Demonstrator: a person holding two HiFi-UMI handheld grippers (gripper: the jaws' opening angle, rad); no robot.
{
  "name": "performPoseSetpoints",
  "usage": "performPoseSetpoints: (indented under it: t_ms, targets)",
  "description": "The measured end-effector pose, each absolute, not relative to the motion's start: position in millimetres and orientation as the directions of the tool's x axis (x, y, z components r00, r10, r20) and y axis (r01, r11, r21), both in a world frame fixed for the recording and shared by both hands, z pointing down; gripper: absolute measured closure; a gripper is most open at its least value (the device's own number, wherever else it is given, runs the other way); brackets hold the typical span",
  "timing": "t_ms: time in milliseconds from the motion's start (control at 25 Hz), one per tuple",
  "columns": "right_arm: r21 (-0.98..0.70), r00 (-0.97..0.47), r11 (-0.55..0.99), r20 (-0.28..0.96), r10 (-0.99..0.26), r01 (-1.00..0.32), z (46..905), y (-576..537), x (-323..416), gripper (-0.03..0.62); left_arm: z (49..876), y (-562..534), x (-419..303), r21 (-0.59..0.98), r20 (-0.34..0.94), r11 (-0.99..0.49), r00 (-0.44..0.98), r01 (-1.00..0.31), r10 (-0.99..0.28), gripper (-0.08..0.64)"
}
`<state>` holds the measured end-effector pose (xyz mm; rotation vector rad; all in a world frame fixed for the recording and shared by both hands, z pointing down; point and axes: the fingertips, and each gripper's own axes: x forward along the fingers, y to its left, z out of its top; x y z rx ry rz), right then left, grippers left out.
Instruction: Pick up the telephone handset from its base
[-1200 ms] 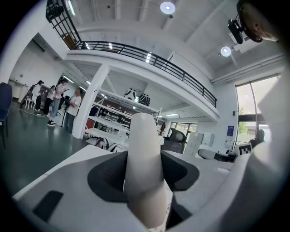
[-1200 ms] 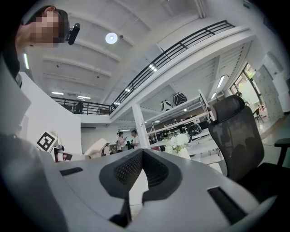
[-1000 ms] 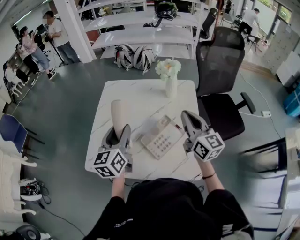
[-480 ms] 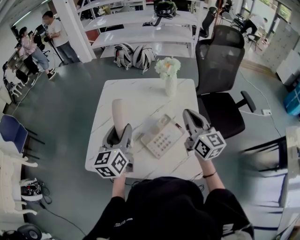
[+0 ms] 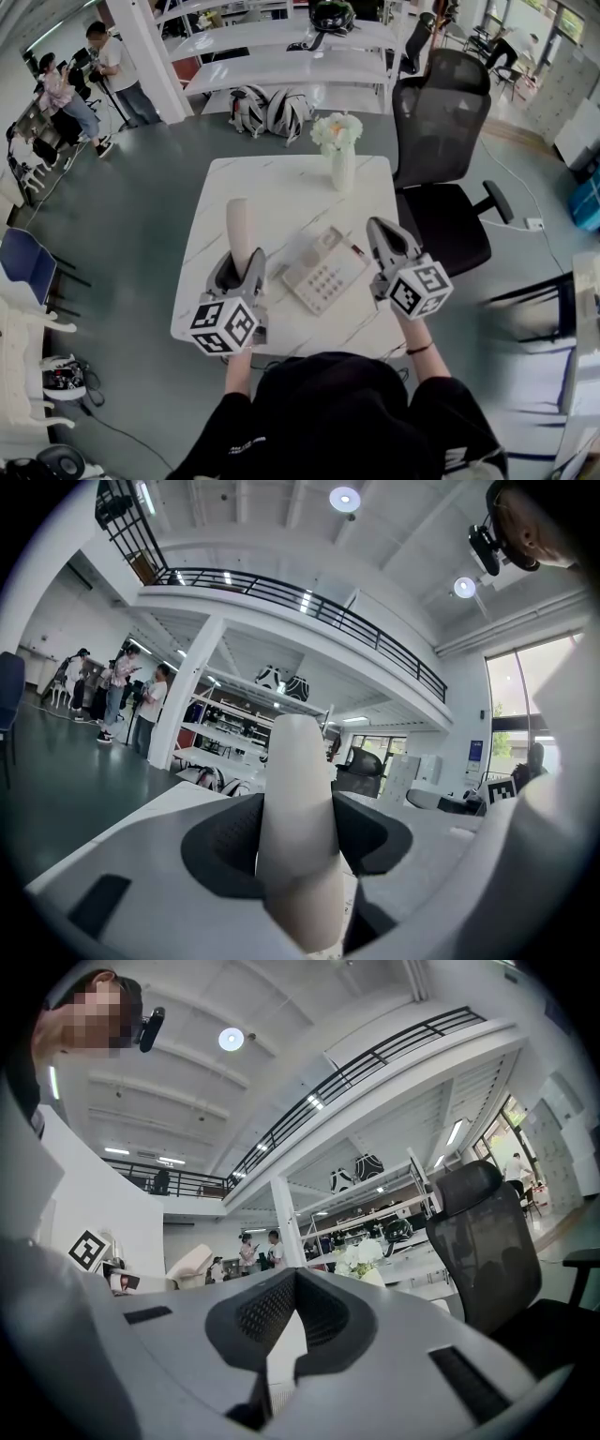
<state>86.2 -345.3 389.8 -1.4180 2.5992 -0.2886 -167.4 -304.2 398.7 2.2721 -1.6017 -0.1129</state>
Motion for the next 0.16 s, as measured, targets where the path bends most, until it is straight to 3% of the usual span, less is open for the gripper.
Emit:
performPoseSetpoints:
  t_ms: [160]
  targets:
    - [-0.249,-0.528,0.524,-0.055,-0.847,-0.814,390.1,-344.5,88.7,0.601,399.5,-303.0,-167.4,0.33,0.142,-0.294,0.354,-0.897,-0.924,0.35]
